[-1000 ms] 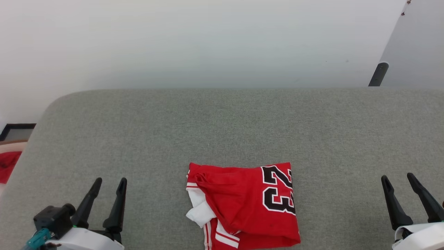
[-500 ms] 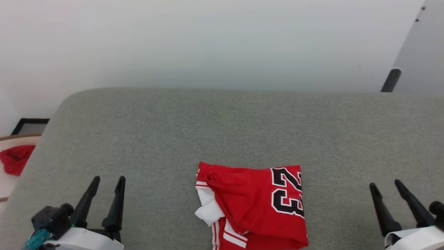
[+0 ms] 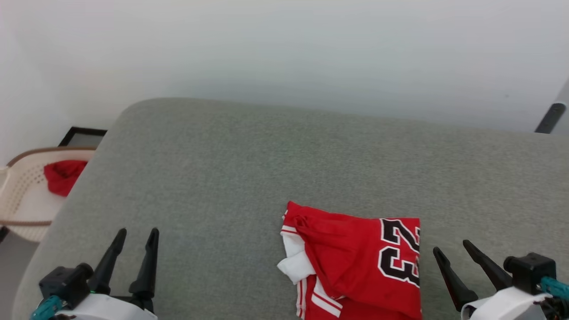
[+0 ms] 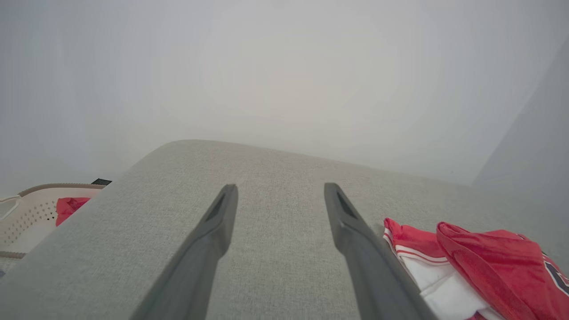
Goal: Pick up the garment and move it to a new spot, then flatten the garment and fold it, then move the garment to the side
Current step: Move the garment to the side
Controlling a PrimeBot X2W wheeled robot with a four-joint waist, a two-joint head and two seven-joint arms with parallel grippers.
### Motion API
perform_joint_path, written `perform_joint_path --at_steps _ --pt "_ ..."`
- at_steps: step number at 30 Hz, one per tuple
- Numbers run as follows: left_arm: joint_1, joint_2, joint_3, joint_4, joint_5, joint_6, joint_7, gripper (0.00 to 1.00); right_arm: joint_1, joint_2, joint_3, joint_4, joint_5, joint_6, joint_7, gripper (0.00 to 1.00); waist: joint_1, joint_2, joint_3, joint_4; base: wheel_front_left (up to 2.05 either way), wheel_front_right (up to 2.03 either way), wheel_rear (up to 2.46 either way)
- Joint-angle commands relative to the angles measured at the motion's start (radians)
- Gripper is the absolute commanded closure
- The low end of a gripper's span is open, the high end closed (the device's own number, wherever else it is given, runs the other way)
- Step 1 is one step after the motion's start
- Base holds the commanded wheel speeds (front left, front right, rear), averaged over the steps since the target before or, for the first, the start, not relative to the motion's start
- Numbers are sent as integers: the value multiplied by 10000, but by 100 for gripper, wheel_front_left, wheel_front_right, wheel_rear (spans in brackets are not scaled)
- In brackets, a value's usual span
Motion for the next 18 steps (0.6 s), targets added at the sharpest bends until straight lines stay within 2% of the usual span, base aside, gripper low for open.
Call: perform_joint_path --at_steps 1,8,18 --pt "-6 -40 -14 -7 -49 -23 -33 0 -177 -62 65 41 67 -8 90 0 0 -1 149 201 0 0 0" --pt "-238 -182 -190 5 -79 -23 -33 0 -369 -184 213 304 220 -8 1046 0 0 -1 580 536 0 0 0" --pt "-597 -455 -392 51 -97 -23 -33 0 -715 -327 624 399 603 -8 3264 0 0 -1 1187 768 0 0 0"
